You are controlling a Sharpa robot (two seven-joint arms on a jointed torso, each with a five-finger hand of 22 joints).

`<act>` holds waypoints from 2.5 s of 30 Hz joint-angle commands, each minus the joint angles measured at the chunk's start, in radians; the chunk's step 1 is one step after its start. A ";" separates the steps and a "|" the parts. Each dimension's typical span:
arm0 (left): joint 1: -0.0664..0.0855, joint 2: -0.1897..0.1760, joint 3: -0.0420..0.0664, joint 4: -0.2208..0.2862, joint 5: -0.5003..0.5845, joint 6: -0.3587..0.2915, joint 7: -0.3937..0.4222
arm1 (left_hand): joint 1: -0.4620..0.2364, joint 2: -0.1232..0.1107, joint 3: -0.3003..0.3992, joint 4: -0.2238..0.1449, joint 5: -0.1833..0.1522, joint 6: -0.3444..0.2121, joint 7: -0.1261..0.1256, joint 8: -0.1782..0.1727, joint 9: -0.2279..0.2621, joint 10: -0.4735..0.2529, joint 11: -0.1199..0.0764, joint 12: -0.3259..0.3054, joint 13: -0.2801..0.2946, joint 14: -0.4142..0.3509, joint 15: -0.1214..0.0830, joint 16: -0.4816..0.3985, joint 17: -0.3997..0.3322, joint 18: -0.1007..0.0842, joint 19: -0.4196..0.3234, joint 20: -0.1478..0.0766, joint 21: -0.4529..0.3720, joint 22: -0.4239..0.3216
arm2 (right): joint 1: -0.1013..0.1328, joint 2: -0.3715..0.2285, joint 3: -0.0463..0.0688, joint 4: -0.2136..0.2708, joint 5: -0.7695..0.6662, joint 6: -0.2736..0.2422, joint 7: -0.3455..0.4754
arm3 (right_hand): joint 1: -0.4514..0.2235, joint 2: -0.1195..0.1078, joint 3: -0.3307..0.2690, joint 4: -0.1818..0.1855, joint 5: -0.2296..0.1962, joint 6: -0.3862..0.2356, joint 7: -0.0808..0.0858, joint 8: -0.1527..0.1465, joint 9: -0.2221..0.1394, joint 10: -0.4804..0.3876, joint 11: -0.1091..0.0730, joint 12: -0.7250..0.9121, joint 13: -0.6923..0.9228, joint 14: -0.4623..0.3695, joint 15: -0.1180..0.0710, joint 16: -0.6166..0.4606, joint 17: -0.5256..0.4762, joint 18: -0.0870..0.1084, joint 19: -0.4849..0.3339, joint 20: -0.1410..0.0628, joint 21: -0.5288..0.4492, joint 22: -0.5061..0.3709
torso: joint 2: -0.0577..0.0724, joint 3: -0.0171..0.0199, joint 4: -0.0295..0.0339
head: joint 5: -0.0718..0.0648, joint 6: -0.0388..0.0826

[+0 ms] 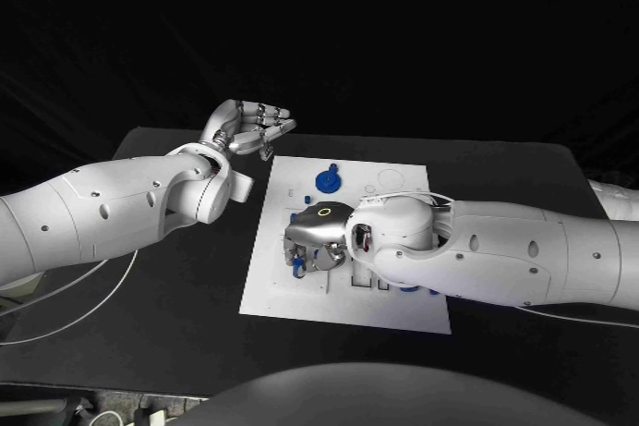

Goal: Assemble the parts on the task board

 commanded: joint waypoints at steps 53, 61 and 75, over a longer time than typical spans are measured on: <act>0.000 0.001 0.001 0.000 0.000 0.015 0.013 | 0.003 0.011 -0.005 -0.002 0.006 -0.002 0.001 -0.003 -0.001 -0.004 0.000 -0.006 0.000 0.007 -0.003 -0.004 0.001 0.007 0.004 -0.003 -0.003 -0.001 | -0.001 -0.064 -0.001 0.027 0.132 -0.190 -0.027 | -0.139 -0.084 -0.092 0.049 0.002 -0.194 0.074 -0.019 -0.007 -0.212 0.063 0.023 0.008 0.108 0.064 0.004 0.263 -0.014 0.105 0.051 0.004 0.263 | -0.001 -0.0016 0.0001 | -0.013 0.000; 0.000 0.007 0.001 -0.007 0.000 0.018 0.013 | 0.005 0.012 -0.005 -0.002 0.006 -0.003 0.001 -0.003 -0.001 -0.005 0.000 -0.006 0.000 0.007 -0.003 -0.005 0.000 0.007 0.006 -0.003 -0.005 -0.001 | 0.068 -0.213 -0.001 0.103 0.576 -0.311 -0.023 | -0.142 -0.037 -0.089 0.050 0.005 -0.195 0.078 -0.025 -0.009 -0.130 0.058 0.069 0.020 0.108 0.064 0.004 0.263 -0.014 0.105 0.059 0.004 0.263 | -0.002 -0.0033 -0.0045 | -0.039 0.000; -0.008 0.038 0.000 -0.035 0.000 0.025 0.012 | 0.005 0.012 -0.005 -0.001 0.006 -0.003 0.001 -0.003 -0.001 -0.005 0.000 -0.006 0.000 0.007 -0.003 -0.005 0.000 0.007 0.006 -0.003 -0.006 -0.001 | 0.132 -0.496 -0.019 0.239 0.791 -0.242 -0.268 | -0.291 0.016 -0.266 0.105 0.073 -0.345 0.028 0.010 -0.002 -0.188 -0.022 1.030 0.897 0.108 -0.011 0.004 0.263 -0.014 0.105 -0.017 0.004 0.263 | -0.015 -0.0077 -0.0201 | -0.148 0.000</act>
